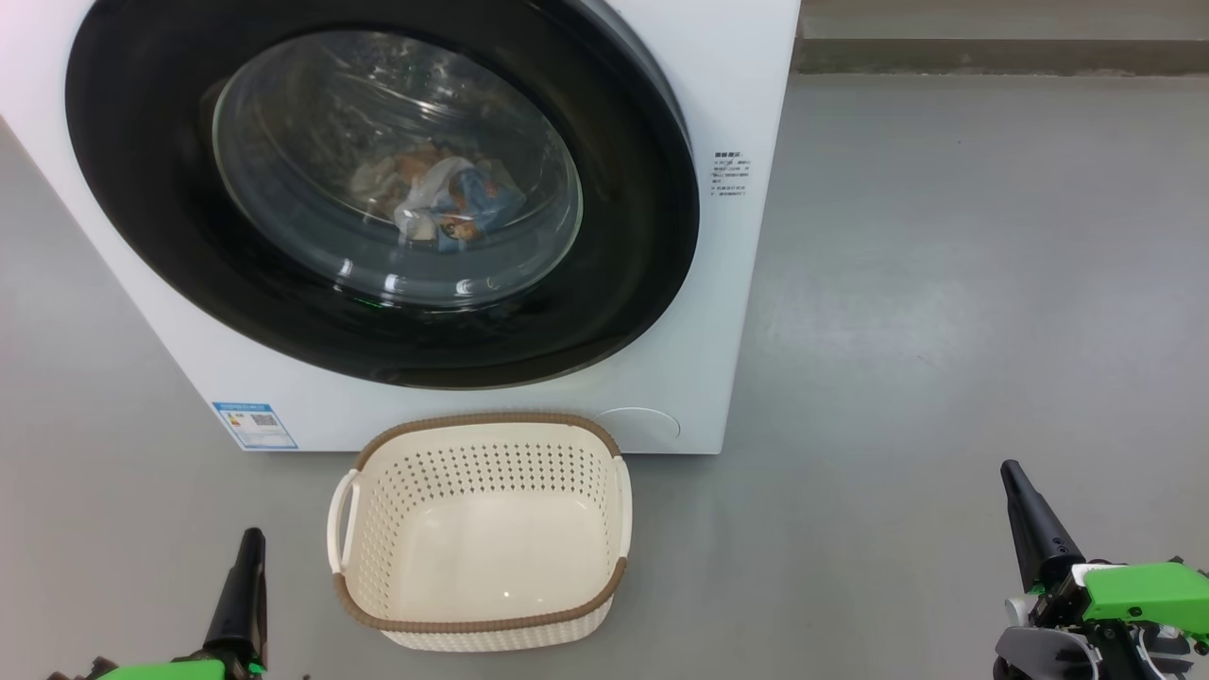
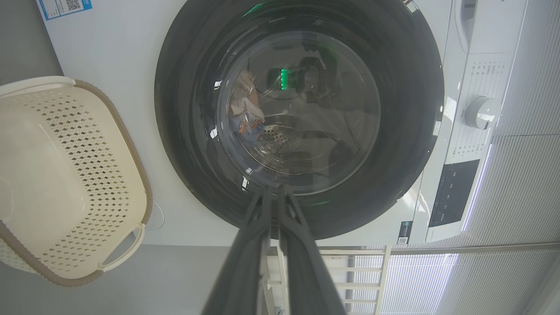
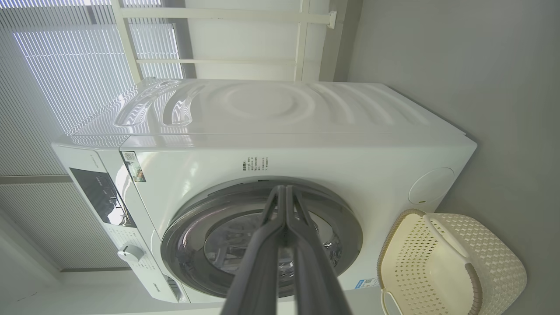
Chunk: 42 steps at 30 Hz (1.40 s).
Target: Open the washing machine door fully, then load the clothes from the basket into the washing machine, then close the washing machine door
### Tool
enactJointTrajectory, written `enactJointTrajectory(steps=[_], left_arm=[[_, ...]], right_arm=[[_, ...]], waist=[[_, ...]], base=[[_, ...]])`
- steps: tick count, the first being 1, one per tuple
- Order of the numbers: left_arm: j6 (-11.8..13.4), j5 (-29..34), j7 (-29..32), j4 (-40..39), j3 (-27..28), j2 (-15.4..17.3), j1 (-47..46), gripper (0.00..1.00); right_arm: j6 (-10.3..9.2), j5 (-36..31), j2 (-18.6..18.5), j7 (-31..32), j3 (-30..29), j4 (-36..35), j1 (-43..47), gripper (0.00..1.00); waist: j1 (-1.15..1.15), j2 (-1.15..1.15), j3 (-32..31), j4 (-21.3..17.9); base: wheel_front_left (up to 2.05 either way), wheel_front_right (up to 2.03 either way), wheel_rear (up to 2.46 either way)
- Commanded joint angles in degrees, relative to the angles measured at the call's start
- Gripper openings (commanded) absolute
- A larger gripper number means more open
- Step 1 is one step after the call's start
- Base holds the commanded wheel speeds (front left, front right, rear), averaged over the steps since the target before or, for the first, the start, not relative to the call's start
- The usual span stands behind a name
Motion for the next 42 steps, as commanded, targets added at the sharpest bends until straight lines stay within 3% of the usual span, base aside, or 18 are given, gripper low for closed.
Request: enactJointTrajectory(steps=[1,42], left_arm=[[0.03,-0.47,0.36,-1.84,1.51,0.51,-2.47,0.00],[0.03,-0.48,0.35,-1.85,1.50,0.51,-2.47,0.00]], right_arm=[[0.10,-0.02,-0.63,0.26,1.06,-1.68,-2.99,0.00],[0.10,-0.04,-0.62,0.28,1.04,-1.68,-2.99,0.00]], waist=[[0.00,0.00,0.00,0.00],[0.00,0.00,0.00,0.00]], base=[[0.00,0.00,0.00],[0.00,0.00,0.00]])
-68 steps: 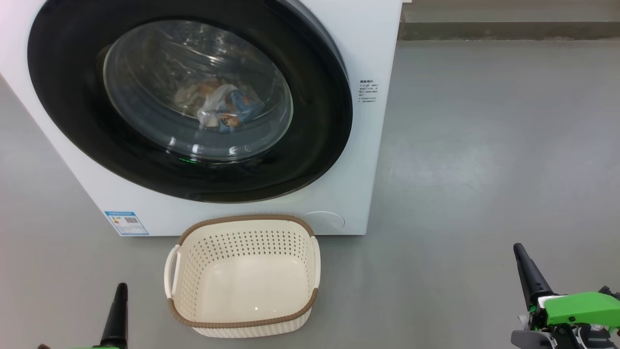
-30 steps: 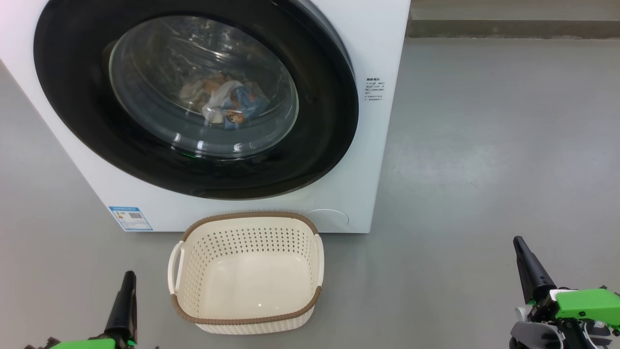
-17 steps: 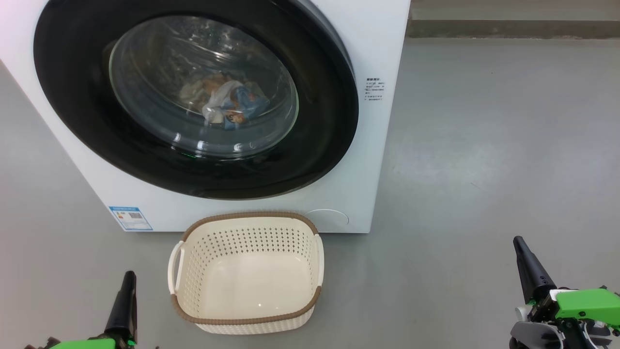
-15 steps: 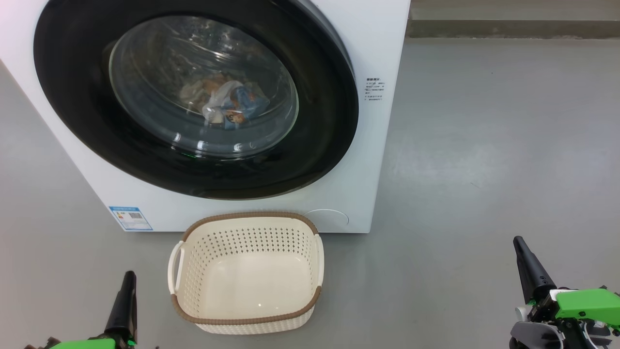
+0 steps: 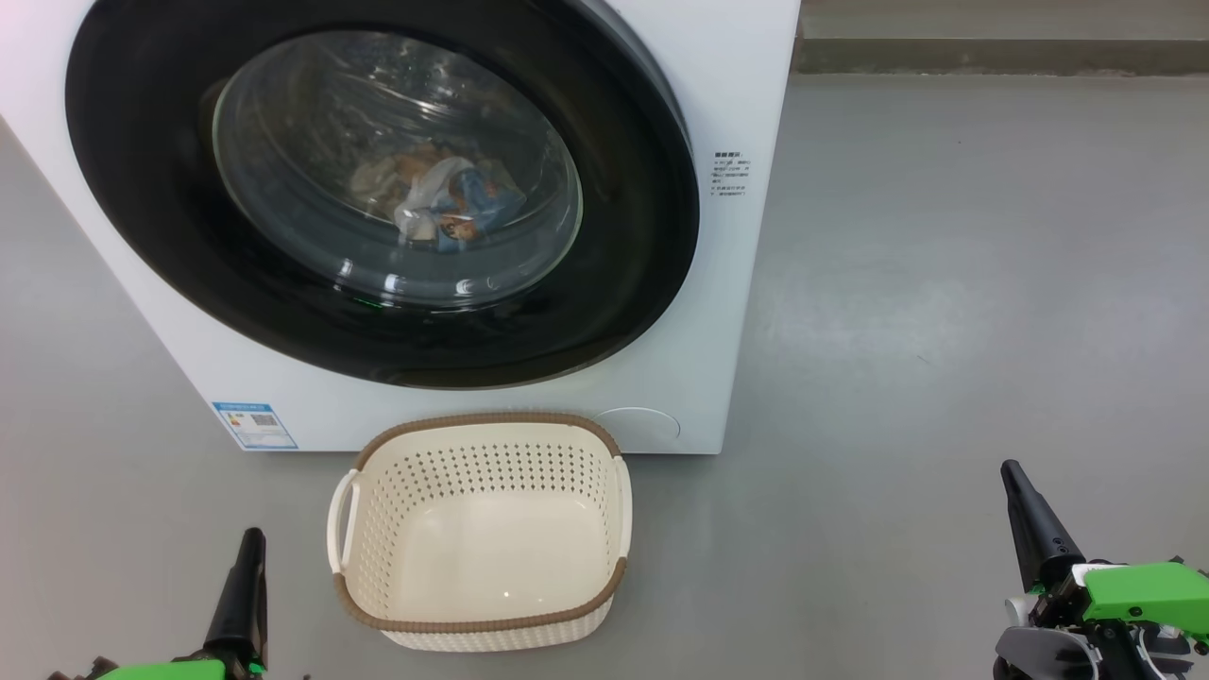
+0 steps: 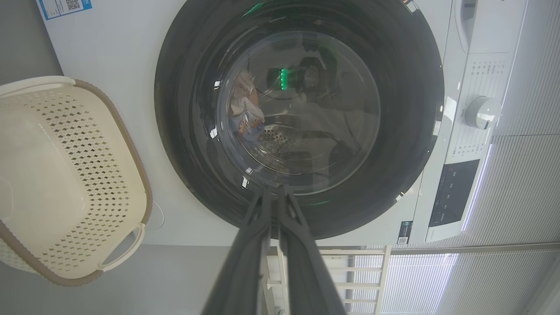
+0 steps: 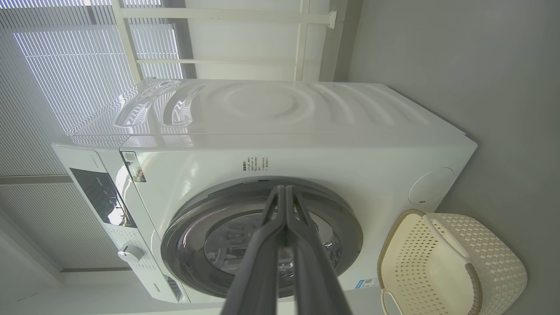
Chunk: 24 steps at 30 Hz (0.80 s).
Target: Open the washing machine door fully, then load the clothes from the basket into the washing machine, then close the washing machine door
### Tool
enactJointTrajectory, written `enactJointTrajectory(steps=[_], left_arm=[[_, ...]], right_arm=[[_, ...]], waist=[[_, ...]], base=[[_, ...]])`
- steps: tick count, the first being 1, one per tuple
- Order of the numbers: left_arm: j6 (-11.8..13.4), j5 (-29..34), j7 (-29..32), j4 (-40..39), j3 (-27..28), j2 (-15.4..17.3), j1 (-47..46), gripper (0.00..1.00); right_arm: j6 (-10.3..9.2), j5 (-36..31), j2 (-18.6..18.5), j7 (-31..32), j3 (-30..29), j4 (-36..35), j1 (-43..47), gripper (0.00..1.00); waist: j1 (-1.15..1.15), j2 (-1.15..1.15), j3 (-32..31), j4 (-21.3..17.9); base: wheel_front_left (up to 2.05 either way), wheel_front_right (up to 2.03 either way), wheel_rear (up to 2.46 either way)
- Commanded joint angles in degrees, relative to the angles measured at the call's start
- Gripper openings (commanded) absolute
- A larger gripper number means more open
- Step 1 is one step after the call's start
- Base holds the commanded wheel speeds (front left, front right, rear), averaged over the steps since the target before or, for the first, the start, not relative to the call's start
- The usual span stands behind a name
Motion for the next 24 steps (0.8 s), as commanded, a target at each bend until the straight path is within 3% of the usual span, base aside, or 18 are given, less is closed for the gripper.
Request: enactJointTrajectory(steps=[1,24], left_arm=[[0.03,-0.47,0.35,-1.85,1.53,0.51,-2.47,0.00],[0.03,-0.47,0.35,-1.85,1.53,0.51,-2.46,0.00]], right_arm=[[0.10,-0.07,-0.62,0.28,1.05,-1.68,-2.99,0.00],[0.10,-0.08,-0.61,0.29,1.04,-1.68,-2.99,0.00]], waist=[[0.00,0.00,0.00,0.00],[0.00,0.00,0.00,0.00]], base=[[0.00,0.00,0.00],[0.00,0.00,0.00]])
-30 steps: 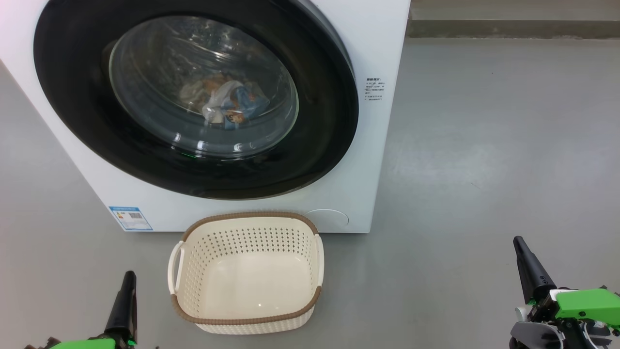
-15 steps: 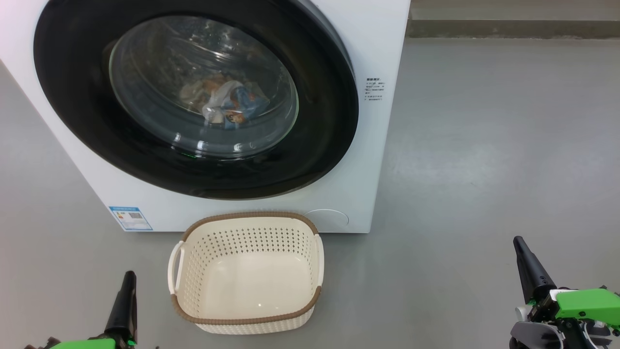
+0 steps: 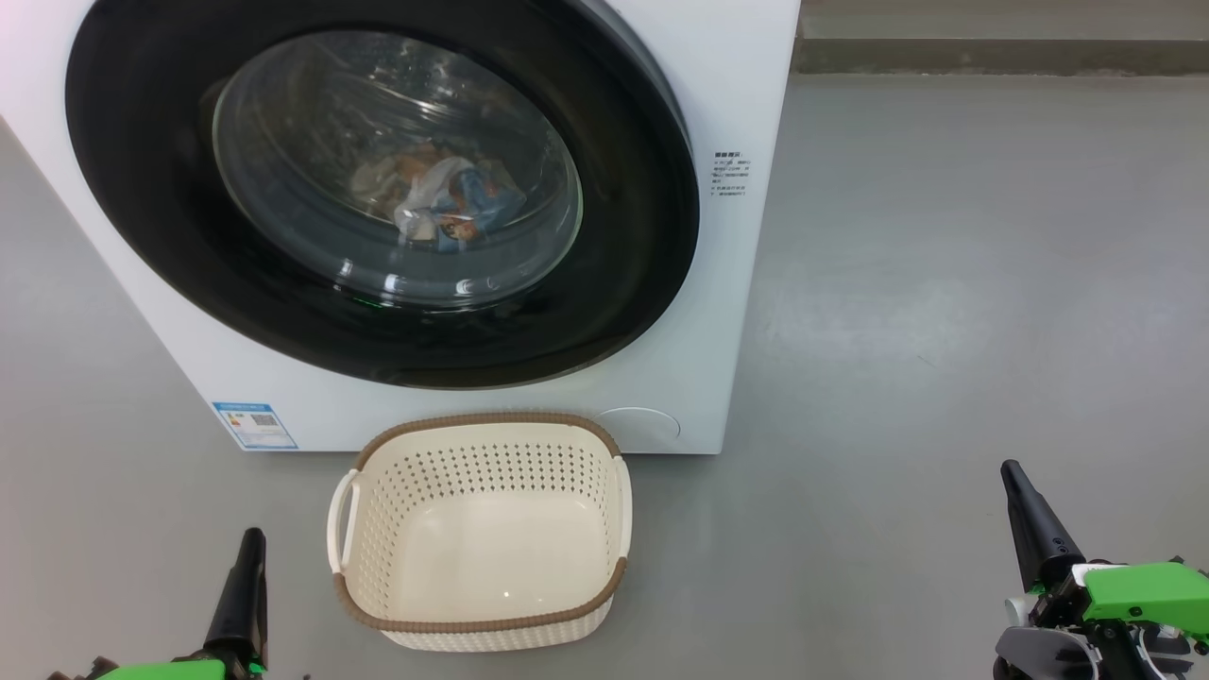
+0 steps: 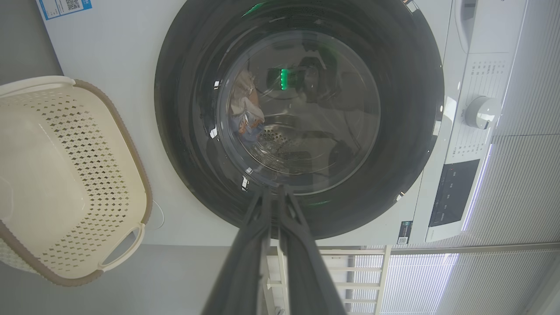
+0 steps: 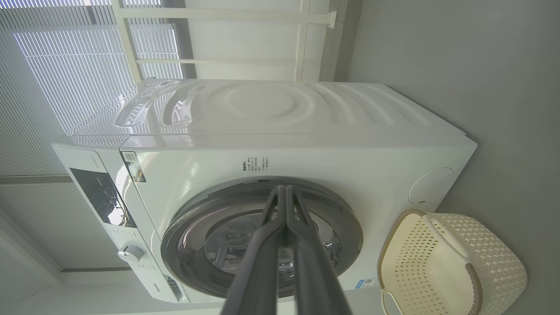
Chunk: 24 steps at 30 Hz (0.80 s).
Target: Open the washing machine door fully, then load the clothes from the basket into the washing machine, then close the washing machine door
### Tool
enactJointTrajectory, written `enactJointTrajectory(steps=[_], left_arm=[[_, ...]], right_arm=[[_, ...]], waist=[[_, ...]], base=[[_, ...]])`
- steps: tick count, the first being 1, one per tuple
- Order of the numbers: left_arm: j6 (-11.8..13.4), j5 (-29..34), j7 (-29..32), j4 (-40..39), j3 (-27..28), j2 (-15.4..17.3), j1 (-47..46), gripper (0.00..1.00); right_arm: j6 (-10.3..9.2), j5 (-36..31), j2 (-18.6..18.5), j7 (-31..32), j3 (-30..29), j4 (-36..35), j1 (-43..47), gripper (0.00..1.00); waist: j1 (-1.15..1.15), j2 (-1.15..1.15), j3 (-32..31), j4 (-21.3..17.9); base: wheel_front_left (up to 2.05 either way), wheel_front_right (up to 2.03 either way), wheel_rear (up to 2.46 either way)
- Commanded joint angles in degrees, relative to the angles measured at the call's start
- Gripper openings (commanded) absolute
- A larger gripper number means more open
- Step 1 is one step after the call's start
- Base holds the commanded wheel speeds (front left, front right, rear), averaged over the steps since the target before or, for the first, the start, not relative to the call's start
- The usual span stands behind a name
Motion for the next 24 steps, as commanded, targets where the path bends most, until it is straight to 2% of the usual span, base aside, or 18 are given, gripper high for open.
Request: enactJointTrajectory(steps=[1,24], left_arm=[[0.03,-0.47,0.35,-1.84,1.54,0.51,-2.46,0.00],[0.03,-0.47,0.35,-1.84,1.53,0.51,-2.46,0.00]], right_arm=[[0.10,-0.08,-0.61,0.29,1.05,-1.68,-2.99,0.00],[0.10,-0.09,-0.61,0.30,1.04,-1.68,-2.99,0.00]], waist=[[0.00,0.00,0.00,0.00],[0.00,0.00,0.00,0.00]], base=[[0.00,0.00,0.00],[0.00,0.00,0.00]])
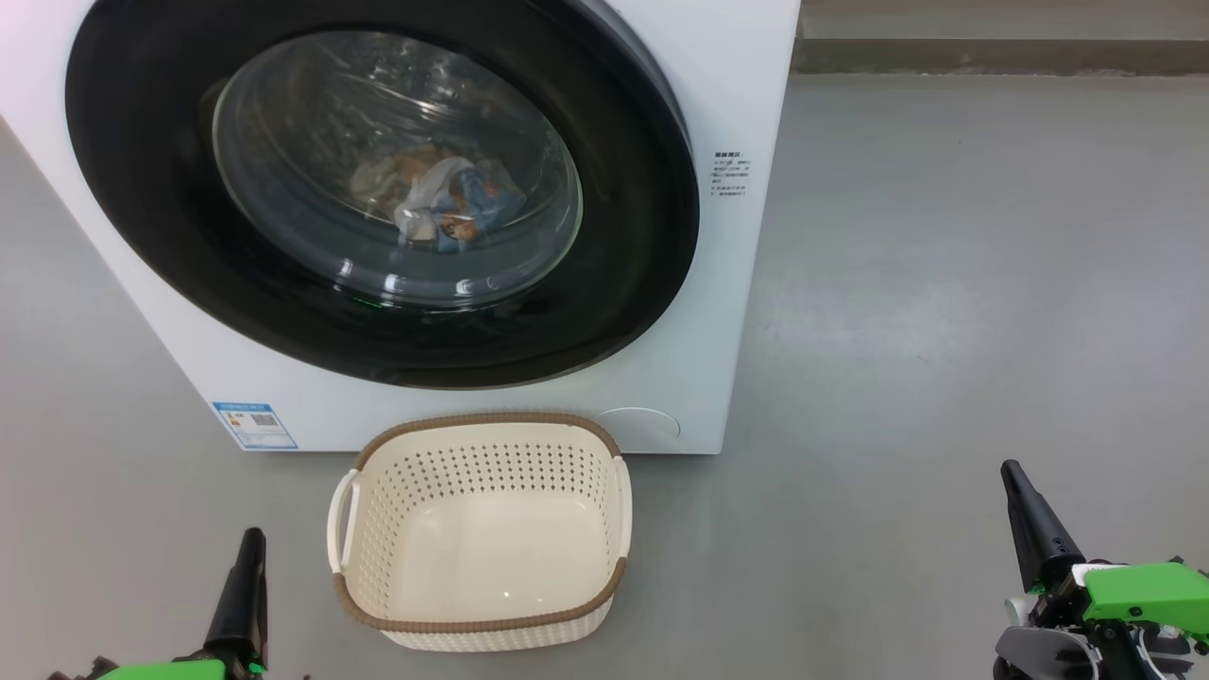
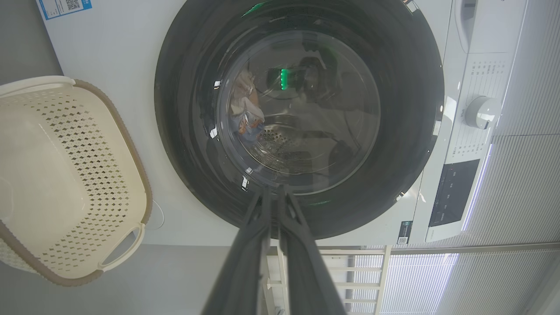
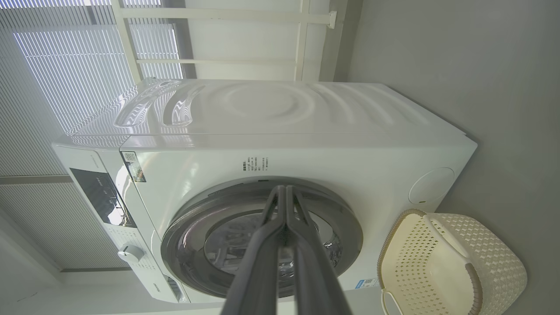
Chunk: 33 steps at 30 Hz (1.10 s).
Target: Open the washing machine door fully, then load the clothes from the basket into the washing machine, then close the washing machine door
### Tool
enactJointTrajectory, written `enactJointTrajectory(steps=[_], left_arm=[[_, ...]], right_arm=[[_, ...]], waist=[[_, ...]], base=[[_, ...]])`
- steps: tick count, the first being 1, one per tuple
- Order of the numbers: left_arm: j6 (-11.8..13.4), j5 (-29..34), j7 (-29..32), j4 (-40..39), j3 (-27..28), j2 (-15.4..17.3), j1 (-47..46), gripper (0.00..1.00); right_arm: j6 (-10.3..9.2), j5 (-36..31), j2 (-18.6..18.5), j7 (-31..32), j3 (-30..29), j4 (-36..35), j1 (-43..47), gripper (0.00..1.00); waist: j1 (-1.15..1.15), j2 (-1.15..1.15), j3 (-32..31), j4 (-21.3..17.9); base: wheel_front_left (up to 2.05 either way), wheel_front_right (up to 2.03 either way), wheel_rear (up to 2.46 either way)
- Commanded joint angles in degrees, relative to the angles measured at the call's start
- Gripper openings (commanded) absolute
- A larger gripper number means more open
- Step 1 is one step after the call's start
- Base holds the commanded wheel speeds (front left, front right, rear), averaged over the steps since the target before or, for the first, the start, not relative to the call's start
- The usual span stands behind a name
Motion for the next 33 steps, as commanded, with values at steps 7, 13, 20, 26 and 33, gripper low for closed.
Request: enactJointTrajectory(steps=[7,13,20,26,33], left_arm=[[0.03,-0.47,0.35,-1.84,1.54,0.51,-2.46,0.00],[0.03,-0.47,0.35,-1.84,1.54,0.51,-2.46,0.00],[0.03,-0.47,0.35,-1.84,1.54,0.51,-2.46,0.00],[0.03,-0.47,0.35,-1.84,1.54,0.51,-2.46,0.00],[0.03,-0.47,0.35,-1.84,1.54,0.51,-2.46,0.00]], right_arm=[[0.10,-0.09,-0.60,0.30,1.04,-1.68,-2.99,0.00],[0.10,-0.09,-0.60,0.30,1.04,-1.68,-2.99,0.00],[0.10,-0.09,-0.60,0.30,1.04,-1.68,-2.99,0.00],[0.10,-0.09,-0.60,0.30,1.04,-1.68,-2.99,0.00],[0.10,-0.09,-0.60,0.30,1.04,-1.68,-2.99,0.00]], waist=[[0.00,0.00,0.00,0.00],[0.00,0.00,0.00,0.00],[0.00,0.00,0.00,0.00],[0.00,0.00,0.00,0.00],[0.00,0.00,0.00,0.00]], base=[[0.00,0.00,0.00],[0.00,0.00,0.00],[0.00,0.00,0.00],[0.00,0.00,0.00],[0.00,0.00,0.00]])
